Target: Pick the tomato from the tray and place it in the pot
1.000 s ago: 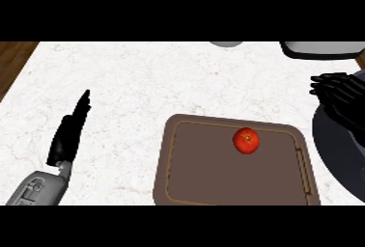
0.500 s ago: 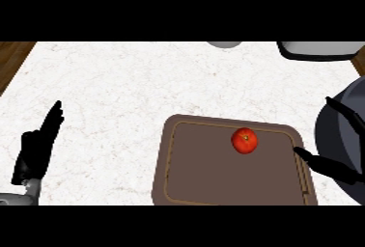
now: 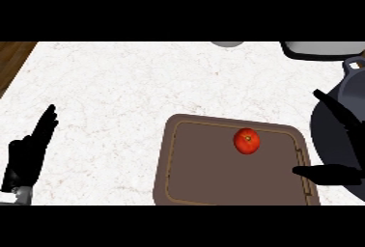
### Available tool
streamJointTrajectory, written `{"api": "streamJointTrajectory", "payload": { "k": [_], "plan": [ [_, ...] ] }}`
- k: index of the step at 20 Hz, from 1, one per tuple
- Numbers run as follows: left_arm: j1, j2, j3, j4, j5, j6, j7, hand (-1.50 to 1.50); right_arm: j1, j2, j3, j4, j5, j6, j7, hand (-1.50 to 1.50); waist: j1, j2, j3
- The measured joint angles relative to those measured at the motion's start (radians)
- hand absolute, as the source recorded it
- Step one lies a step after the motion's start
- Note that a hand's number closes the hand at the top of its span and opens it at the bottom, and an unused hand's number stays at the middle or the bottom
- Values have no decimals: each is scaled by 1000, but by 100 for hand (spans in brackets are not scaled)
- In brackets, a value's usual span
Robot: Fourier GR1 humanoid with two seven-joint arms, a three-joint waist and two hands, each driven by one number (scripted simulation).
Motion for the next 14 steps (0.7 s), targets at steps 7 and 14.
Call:
{"api": "streamJointTrajectory", "payload": {
  "k": [7,14],
  "plan": [
    [-24,-10,6,19,0,-22,0,0,-218,-38,112,29,-46,276,297,-150,18,5,0],
    [-28,-12,9,-2,-14,-28,20,0,-435,52,207,145,-158,523,549,-150,21,5,1]
  ]
}}
